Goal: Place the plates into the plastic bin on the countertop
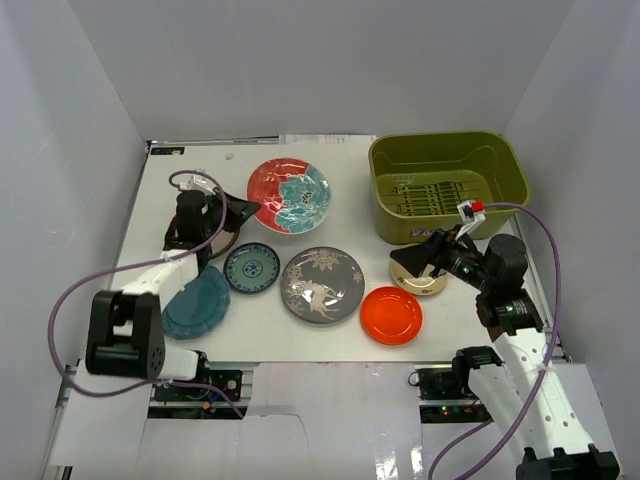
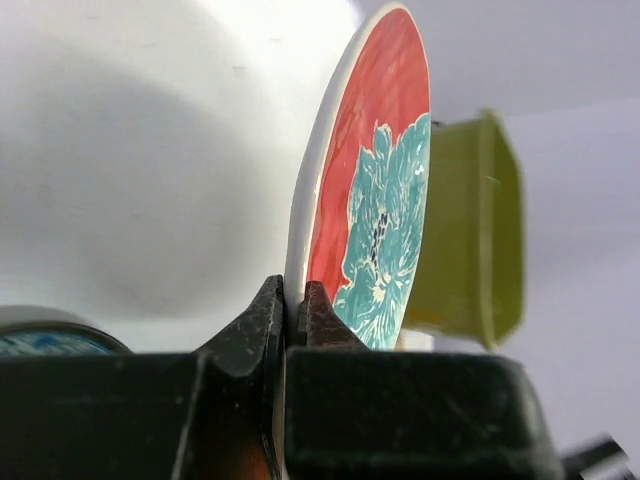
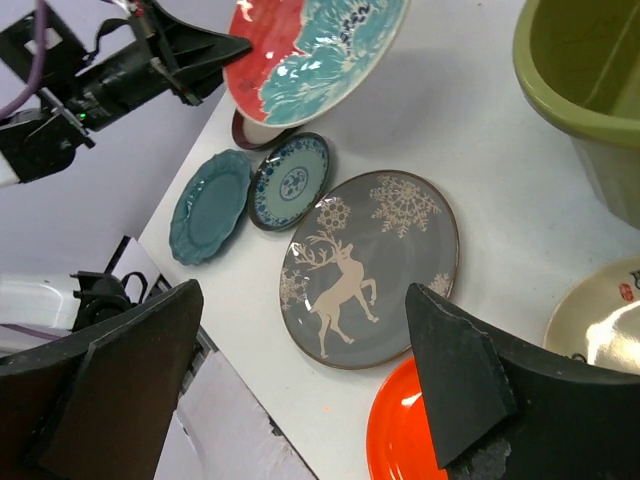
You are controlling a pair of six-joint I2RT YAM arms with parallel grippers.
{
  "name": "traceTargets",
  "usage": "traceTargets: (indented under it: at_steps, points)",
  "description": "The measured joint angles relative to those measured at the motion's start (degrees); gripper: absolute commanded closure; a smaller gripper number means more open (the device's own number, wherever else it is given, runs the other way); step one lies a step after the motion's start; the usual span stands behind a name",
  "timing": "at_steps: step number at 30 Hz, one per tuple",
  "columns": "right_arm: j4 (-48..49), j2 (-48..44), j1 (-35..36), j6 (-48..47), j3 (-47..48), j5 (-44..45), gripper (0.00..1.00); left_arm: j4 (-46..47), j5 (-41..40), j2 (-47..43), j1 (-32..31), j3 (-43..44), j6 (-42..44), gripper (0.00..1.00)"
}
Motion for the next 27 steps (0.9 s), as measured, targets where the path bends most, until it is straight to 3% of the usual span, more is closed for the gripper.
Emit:
traceTargets:
  at_steps: [5,8,15,20,25,27]
  points:
    - [3.67,6.8,5.4,1.03,3.1,1.44,0.01,-1.38,6.34,-15.15,-0.24,-5.09,-0.37,1.0]
    - [5.7,11.52,10.34,1.38,4.96,3.06,0.03,-3.54,10.69,-22.14,-0.68,-7.85,-0.31,1.0]
    - [8.98,19.87,20.96,1.64,7.08,8.98,0.01,-7.34,17.55,-28.3,-2.03,-12.83,-0.44,1.0]
    - [11.04,22.77,22.95,2.14,7.04,12.96,0.19,-8.59,20.24,-28.59,-2.29,-13.99,-0.2,1.0]
    - [14.58,25.53,23.52,3.91,6.69,14.6,0.55,-8.31,22.86,-28.94,-2.45,-13.99,0.11,0.93]
    - [16.35,26.25,23.58,5.16,6.27,14.62,0.56,-8.31,23.98,-29.07,-2.47,-13.99,0.2,0.91]
